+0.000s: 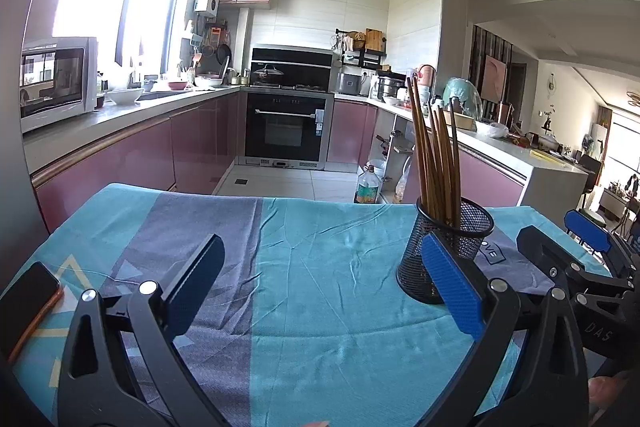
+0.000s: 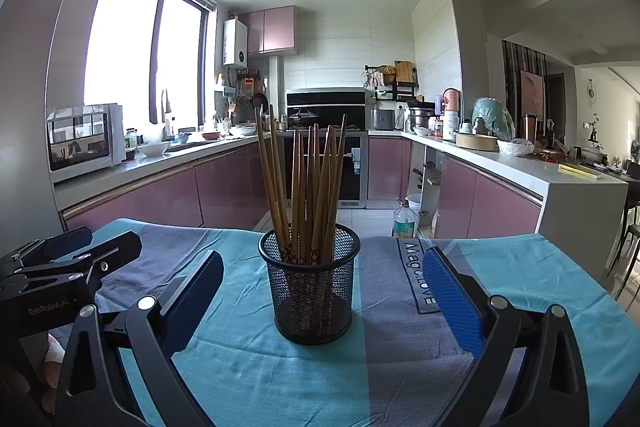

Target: Organize utensils

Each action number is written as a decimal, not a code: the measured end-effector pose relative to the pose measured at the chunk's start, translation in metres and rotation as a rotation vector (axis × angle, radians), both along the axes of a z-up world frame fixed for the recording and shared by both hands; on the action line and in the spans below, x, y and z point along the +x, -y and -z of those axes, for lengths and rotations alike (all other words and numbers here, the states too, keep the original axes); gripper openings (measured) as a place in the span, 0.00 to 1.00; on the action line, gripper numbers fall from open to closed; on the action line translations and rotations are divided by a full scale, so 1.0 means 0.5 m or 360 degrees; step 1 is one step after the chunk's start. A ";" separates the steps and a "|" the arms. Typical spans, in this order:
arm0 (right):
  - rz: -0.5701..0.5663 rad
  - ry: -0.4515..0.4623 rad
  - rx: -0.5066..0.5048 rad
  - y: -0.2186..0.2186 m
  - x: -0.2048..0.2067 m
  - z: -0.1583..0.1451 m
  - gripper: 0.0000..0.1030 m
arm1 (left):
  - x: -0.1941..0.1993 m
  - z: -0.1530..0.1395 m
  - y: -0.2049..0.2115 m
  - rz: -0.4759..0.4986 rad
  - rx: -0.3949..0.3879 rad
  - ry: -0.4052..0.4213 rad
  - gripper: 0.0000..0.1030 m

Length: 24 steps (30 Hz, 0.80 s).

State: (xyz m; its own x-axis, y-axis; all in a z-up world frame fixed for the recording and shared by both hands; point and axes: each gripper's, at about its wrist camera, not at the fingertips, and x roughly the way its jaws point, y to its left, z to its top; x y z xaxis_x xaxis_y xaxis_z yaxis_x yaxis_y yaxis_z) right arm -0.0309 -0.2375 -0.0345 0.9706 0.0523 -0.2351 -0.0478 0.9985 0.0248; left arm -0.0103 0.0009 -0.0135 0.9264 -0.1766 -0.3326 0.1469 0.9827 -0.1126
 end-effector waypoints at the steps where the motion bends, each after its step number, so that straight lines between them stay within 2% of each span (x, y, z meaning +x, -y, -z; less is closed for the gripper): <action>1: 0.0000 0.0001 0.0000 0.000 0.000 0.000 0.93 | 0.001 0.000 0.000 0.0001 -0.0003 -0.0003 0.94; 24: 0.0001 0.0004 0.0001 -0.003 0.002 0.002 0.93 | -0.002 0.000 -0.003 -0.0004 -0.0005 -0.0003 0.94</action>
